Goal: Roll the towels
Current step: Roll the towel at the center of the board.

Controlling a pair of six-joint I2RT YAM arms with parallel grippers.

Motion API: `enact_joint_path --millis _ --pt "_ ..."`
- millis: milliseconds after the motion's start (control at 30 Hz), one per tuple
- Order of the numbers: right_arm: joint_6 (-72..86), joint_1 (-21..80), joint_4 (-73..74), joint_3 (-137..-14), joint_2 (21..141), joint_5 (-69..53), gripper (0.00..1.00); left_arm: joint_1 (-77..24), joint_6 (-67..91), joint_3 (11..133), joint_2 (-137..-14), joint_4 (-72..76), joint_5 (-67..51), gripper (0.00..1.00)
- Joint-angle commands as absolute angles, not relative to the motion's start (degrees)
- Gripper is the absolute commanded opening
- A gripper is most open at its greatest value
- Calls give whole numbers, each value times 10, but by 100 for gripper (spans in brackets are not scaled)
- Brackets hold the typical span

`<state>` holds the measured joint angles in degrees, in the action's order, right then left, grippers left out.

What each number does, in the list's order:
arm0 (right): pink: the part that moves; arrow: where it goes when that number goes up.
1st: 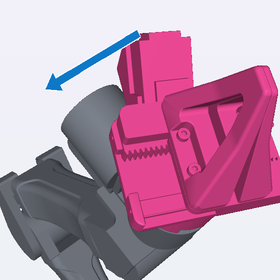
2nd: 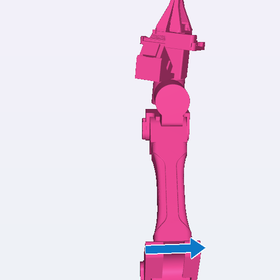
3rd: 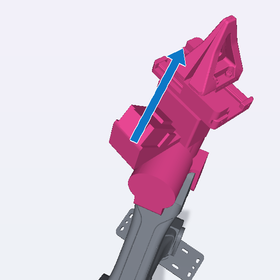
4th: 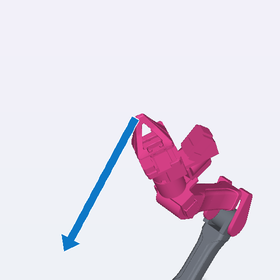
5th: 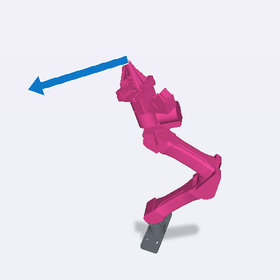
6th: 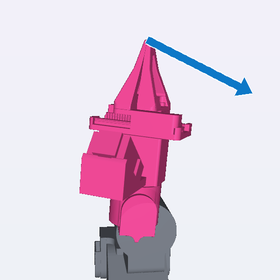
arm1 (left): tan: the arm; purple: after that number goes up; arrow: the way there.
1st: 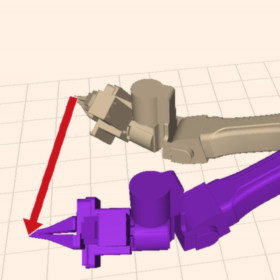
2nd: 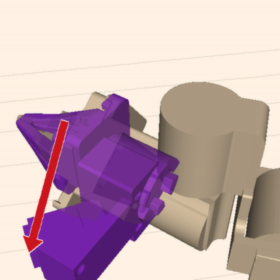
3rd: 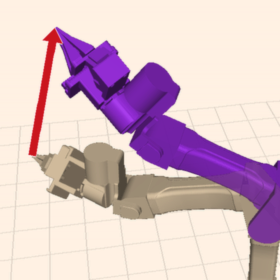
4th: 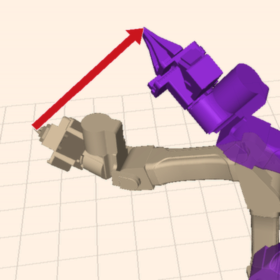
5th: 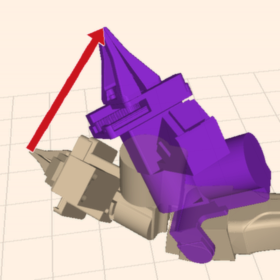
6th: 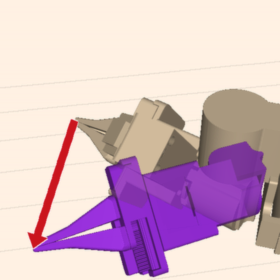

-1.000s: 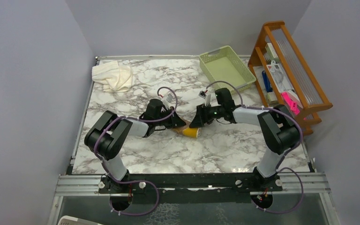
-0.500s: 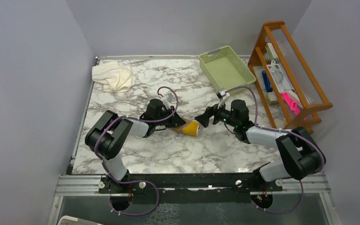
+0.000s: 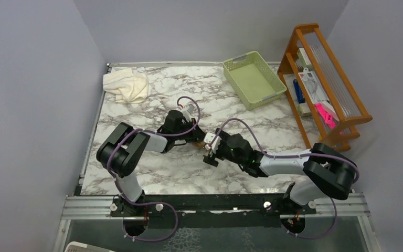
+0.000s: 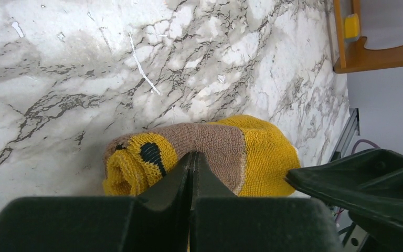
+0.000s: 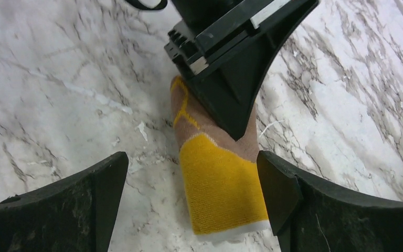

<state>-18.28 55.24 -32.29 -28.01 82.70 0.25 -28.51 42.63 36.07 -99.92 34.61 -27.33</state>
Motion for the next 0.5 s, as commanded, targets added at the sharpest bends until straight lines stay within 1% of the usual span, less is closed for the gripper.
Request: enact_joint_path --millis 0,100,200,467 --pt "-278 571 -255 -329 869 59 93 -281 387 359 -1036 268 -217 0" --pt "-313 587 -226 -360 915 110 91 -281 386 361 -1037 265 -219 0" --pt "-339 594 -235 -373 945 160 91 -281 383 363 -1037 262 -219 0" --pt "-358 595 -251 -383 992 223 91 -281 375 372 -1043 251 -223 0"
